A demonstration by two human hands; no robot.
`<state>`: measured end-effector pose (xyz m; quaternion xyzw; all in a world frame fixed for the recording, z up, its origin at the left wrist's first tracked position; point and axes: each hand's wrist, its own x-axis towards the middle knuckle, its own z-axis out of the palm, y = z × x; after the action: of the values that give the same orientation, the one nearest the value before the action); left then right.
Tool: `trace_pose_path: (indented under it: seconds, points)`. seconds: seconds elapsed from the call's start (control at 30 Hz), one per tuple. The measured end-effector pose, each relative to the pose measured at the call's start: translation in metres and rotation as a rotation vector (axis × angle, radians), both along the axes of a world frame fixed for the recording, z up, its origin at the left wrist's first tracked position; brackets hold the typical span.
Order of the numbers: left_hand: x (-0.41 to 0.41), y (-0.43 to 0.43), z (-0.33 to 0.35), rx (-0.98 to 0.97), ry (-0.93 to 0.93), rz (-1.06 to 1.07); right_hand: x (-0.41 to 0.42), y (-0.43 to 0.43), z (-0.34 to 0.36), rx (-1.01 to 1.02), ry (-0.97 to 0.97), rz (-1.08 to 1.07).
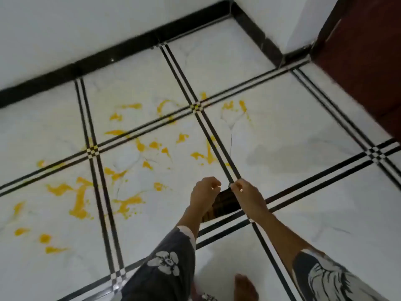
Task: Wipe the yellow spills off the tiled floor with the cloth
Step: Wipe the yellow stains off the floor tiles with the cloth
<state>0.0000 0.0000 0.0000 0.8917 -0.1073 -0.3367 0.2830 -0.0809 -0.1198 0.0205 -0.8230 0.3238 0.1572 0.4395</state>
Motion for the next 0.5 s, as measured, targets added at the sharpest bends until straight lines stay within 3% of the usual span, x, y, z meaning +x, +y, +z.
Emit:
trace_pose_path:
  seconds: [0.13,0.3,0.5]
  points:
    - [0.006,-0.022,-0.135,0.113,0.025,-0.147,0.012,-0.018,-0.138,-0.097,-0.005,0.045]
    - [0.003,-0.038,-0.236,0.24,-0.203,-0.481,0.014,-0.045,-0.237,-0.317,-0.104,0.247]
    - [0.01,-0.039,-0.267,0.084,-0.218,-0.339,0.023,-0.064,-0.299,-0.501,-0.347,0.229]
